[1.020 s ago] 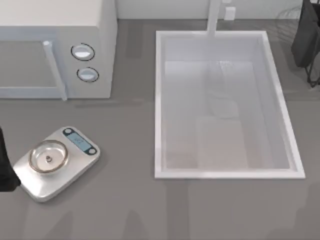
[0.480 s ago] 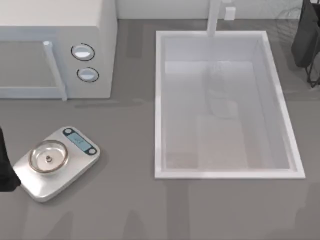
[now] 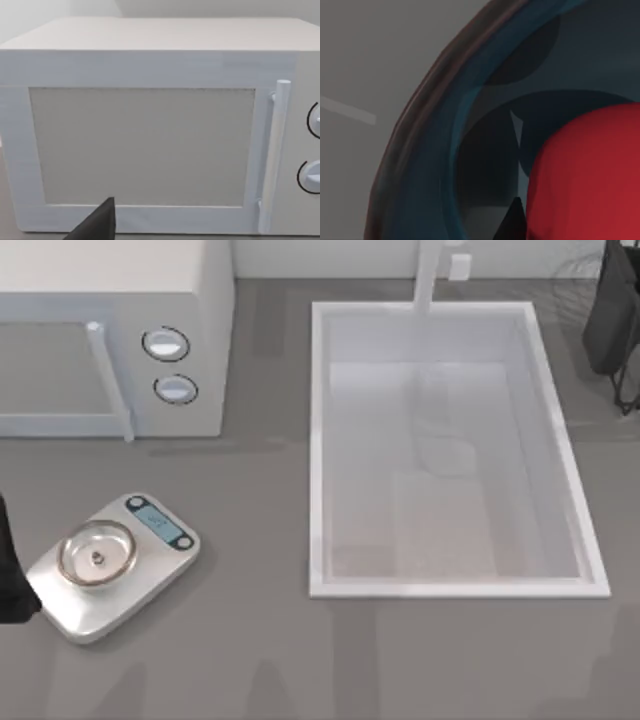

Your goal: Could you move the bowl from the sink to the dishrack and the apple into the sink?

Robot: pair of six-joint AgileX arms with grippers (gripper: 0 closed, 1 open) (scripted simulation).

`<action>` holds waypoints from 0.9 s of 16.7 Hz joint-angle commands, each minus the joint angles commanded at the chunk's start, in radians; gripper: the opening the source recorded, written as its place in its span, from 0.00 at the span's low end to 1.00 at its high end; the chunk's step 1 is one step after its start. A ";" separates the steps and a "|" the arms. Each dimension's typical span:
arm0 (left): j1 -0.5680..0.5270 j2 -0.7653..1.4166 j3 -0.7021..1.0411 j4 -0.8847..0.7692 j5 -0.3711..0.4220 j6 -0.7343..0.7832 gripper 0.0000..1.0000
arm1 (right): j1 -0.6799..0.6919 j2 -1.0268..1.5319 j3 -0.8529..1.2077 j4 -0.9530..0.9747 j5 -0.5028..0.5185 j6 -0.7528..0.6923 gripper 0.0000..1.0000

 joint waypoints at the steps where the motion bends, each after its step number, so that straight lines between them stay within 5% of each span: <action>1: 0.000 0.000 0.000 0.000 0.000 0.000 1.00 | 0.000 0.000 0.000 0.000 0.000 0.000 0.00; 15: 0.000 0.000 0.000 0.000 0.000 0.000 1.00 | -0.009 -0.161 0.270 -0.391 -0.009 -0.002 0.00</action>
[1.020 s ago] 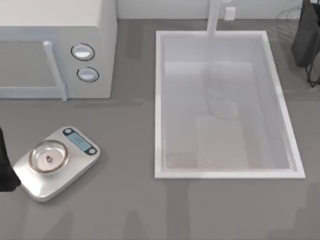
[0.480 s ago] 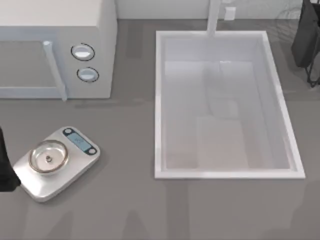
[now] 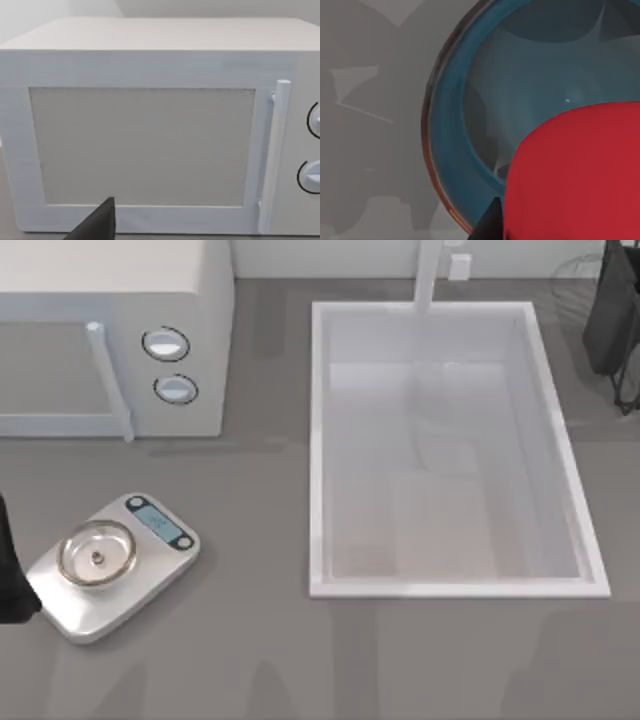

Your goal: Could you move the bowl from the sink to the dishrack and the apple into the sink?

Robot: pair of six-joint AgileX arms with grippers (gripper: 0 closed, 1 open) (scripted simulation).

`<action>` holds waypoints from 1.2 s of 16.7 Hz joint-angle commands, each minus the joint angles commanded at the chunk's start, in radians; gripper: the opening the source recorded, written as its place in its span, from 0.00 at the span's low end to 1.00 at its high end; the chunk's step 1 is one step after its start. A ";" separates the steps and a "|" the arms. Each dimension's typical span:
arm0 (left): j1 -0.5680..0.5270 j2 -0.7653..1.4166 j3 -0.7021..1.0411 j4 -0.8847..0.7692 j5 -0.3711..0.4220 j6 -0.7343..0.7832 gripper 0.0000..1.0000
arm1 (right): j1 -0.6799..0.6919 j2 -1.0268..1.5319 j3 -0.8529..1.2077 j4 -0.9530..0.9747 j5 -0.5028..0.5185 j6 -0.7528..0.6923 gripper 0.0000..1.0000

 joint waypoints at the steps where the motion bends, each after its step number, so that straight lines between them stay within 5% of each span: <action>1: 0.000 0.000 0.000 0.000 0.000 0.000 1.00 | 0.000 -0.013 0.023 -0.036 0.000 0.000 0.00; 12: 0.000 0.000 0.000 0.000 0.000 0.000 1.00 | 0.056 -0.018 0.049 -0.027 0.016 0.004 0.00; 20: 0.000 0.000 0.000 0.000 0.000 0.000 1.00 | 0.442 0.066 0.046 0.595 0.158 0.137 0.00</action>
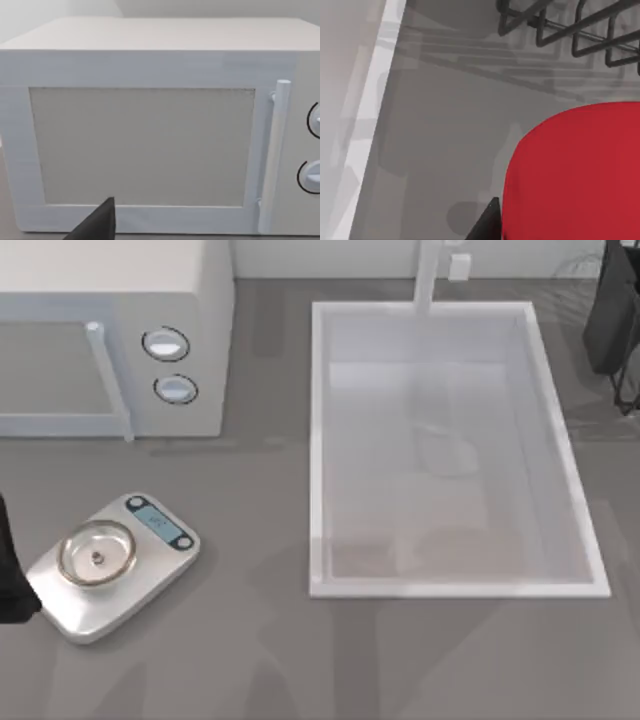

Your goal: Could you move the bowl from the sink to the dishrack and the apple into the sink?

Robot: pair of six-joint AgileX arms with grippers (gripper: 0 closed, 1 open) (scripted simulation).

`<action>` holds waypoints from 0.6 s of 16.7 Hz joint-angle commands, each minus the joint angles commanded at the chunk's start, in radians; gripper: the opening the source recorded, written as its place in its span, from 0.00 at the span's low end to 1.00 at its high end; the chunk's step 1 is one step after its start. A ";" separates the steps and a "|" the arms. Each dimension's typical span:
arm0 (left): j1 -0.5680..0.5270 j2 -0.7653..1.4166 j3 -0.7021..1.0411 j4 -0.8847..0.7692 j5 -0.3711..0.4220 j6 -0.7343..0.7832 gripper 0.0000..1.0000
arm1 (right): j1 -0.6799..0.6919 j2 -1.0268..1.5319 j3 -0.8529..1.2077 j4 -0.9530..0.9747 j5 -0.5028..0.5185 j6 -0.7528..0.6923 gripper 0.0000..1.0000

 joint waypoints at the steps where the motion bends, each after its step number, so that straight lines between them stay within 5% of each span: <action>1: 0.000 0.000 0.000 0.000 0.000 0.000 1.00 | 0.052 0.010 -0.006 0.119 0.027 0.027 0.00; 10: 0.000 0.000 0.000 0.000 0.000 0.000 1.00 | 0.432 0.119 -0.153 0.925 0.312 0.199 0.00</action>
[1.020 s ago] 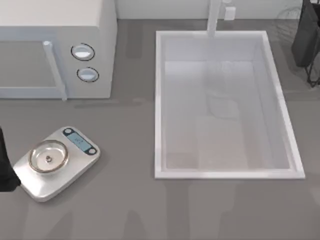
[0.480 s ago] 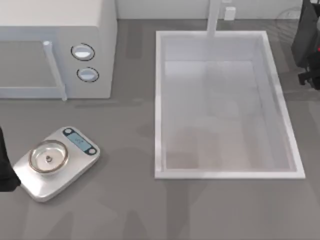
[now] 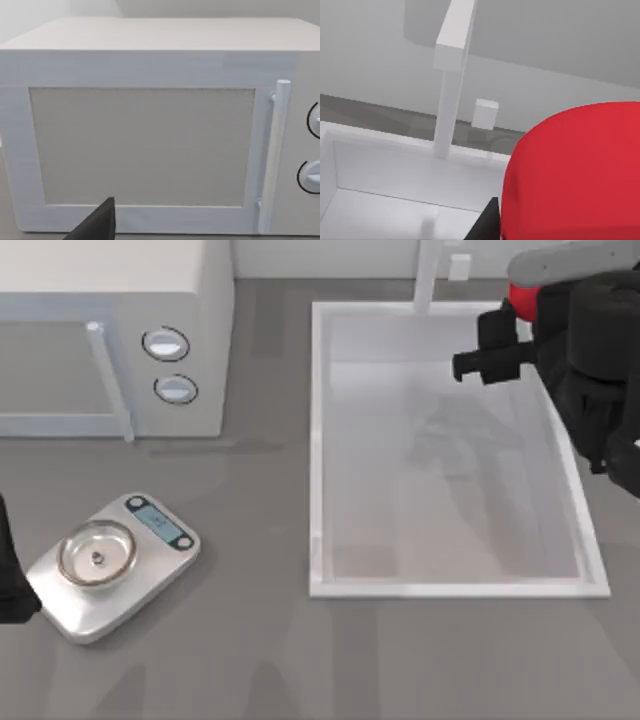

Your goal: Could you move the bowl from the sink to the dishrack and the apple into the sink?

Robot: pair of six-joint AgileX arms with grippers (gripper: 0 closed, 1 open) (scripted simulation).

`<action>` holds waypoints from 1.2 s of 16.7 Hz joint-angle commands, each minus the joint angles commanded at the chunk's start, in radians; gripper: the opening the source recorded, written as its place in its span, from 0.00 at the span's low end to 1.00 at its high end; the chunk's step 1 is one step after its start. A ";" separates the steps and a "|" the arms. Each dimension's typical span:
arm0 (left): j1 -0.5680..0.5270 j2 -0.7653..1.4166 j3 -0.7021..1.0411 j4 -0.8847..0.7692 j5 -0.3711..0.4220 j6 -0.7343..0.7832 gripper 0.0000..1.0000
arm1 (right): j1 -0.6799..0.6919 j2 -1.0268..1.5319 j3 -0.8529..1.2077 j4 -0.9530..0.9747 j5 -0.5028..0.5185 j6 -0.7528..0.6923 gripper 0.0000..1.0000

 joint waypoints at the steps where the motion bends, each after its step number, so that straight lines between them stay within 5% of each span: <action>1: 0.000 0.000 0.000 0.000 0.000 0.000 1.00 | 0.032 0.006 -0.023 0.070 0.032 0.009 0.00; 9: 0.000 0.000 0.000 0.000 0.000 0.000 1.00 | 0.175 -0.006 -0.140 0.413 0.208 0.066 0.00; 20: 0.000 0.000 0.000 0.000 0.000 0.000 1.00 | 0.178 0.107 -0.150 0.536 0.218 0.067 0.00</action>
